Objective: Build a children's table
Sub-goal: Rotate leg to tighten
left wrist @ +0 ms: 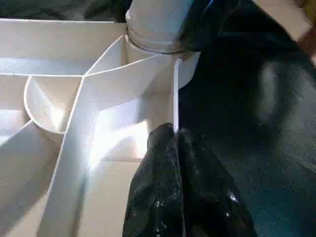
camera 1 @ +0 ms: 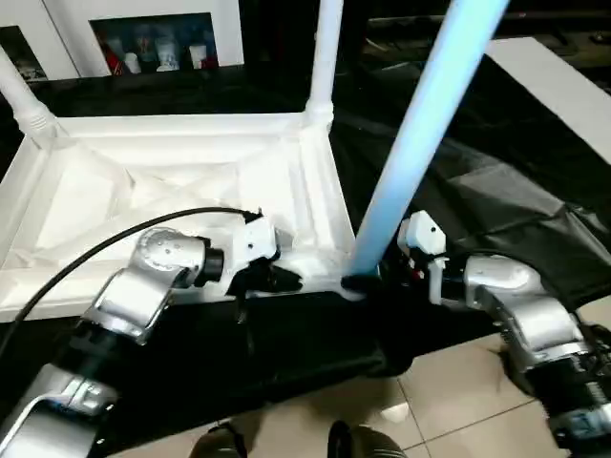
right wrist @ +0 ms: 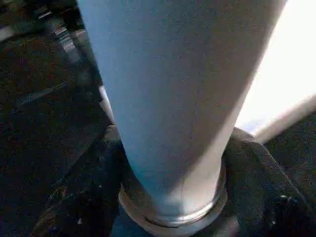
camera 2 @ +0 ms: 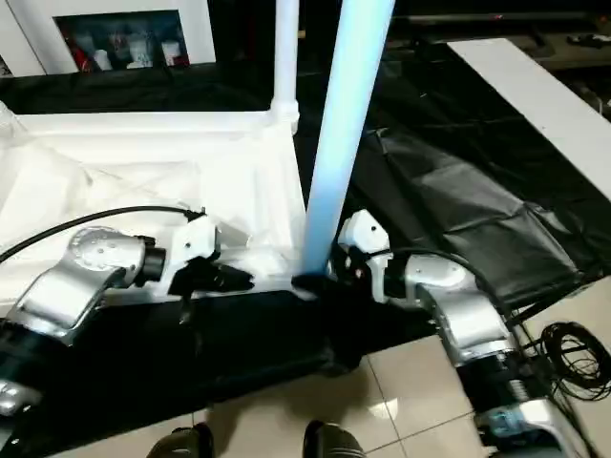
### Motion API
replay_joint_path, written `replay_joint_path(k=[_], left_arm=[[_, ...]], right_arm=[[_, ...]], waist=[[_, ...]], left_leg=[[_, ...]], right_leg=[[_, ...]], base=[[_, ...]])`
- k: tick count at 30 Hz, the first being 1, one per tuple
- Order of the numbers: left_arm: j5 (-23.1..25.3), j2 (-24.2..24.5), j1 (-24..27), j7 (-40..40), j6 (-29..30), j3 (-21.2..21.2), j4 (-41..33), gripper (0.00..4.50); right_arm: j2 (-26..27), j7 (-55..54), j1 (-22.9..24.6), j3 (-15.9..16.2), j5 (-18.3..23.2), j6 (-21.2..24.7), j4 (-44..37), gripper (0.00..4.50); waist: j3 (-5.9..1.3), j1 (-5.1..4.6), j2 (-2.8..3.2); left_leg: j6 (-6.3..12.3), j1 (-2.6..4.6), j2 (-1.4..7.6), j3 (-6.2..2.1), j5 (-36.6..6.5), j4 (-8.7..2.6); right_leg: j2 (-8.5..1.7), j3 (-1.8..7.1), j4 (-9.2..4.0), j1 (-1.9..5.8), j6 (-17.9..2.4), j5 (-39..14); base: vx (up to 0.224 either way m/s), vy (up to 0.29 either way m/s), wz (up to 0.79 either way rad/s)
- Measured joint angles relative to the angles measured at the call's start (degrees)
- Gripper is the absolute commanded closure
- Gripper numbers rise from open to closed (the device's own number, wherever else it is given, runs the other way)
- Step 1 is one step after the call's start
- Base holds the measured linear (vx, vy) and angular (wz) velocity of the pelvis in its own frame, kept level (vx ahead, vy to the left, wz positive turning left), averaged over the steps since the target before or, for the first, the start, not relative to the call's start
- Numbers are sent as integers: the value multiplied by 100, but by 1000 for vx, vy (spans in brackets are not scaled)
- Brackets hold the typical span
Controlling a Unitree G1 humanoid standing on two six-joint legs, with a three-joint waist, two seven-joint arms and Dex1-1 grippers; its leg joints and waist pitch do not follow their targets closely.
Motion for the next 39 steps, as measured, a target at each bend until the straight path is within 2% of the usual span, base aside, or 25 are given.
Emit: replay_joint_path(k=[7, 9, 11, 16, 20, 21, 23, 24, 28, 33, 35, 39], left_arm=[[237, -612, -302, 989, 211, 62, 518, 450], [405, -921, -483, 1460, 361, 88, 749, 450], [532, -1255, -666, 1950, 484, 104, 1009, 450], [744, -1672, -874, 2542, 516, 31, 1314, 450], [815, -1654, -908, 2540, 376, -13, 1392, 450], [823, -1611, -908, 2504, 315, -50, 1388, 450], [847, -1554, -910, 2423, 245, -85, 1373, 450], [848, -1527, -910, 2363, 216, -89, 1364, 450], [848, -1439, -902, 2169, 58, -123, 1333, 450], [824, -1331, -852, 1983, -85, -143, 1216, 450], [796, -1269, -845, 1900, -196, -153, 1202, 450], [792, -1145, -843, 1773, -428, -152, 1246, 450]], right_arm=[[1104, -2075, -4, -601, -9, 369, 227, 196], [1624, -3000, -169, -904, -63, 394, 466, 196], [2200, -3935, -464, -1325, 68, 349, 838, 196], [2493, -4986, -903, -1572, 85, 98, 1425, 196], [2483, -4956, -976, -1557, -6, 4, 1558, 196], [2447, -4838, -965, -1551, -12, 22, 1542, 165], [2398, -4668, -918, -1541, -27, 58, 1473, 165], [2375, -4581, -885, -1536, -47, 76, 1413, 133], [2165, -4236, -641, -1319, -89, 169, 1027, 101], [1497, -3457, -267, -1015, 2, 588, 287, 69], [1018, -2989, -27, -909, 67, 761, -188, 69], [317, -2039, 396, -810, 151, 919, -891, 69]], waist=[[-19, -35, -35], [-24, -38, -43], [-24, -36, -44], [-30, -32, -56], [-33, -32, -61], [-33, -34, -61], [-33, -34, -59], [-32, -33, -59], [-29, -15, -54], [-18, 16, -39], [-11, 54, -22], [-10, 55, -17]], left_leg=[[-14, 14, -1, -7, 7, 16], [-16, 17, -2, -8, 8, 16], [-17, 20, -3, -11, 9, 16], [-17, 7, -5, -13, 9, -1], [-16, 3, -11, -10, 9, 2], [-16, 2, -11, -10, 9, 0], [-16, 3, -10, -11, 9, -5], [-16, 5, -10, -11, 9, -15], [-16, 4, -10, -10, 9, -33], [-16, -4, -7, -7, 9, -70], [-16, -9, -5, -6, 9, -74], [-16, -11, -6, -4, 9, -70]], right_leg=[[-2, 1, 5, 3, 8, -2], [-2, 1, 7, 1, 9, -2], [-4, -1, -1, 2, 11, -4], [-3, -8, -73, 12, 15, -3], [-5, 1, -80, 11, 15, -1], [-5, 0, -79, 10, 15, 0], [-5, -2, -77, 7, 17, 5], [-5, -4, -76, 5, 17, 7], [-4, -5, -72, 0, 36, 51], [1, -7, -74, -9, 31, 59], [2, -7, -77, -9, 23, 61], [2, -4, -88, -8, 30, 51]], base=[[0, 0, 0], [0, 0, 0], [0, 0, 0], [0, 0, 0], [0, 0, 0], [0, 0, 0], [0, 0, 0], [0, 0, 0], [0, 0, 0], [0, 0, 0], [0, 0, 0], [0, 0, 0]])
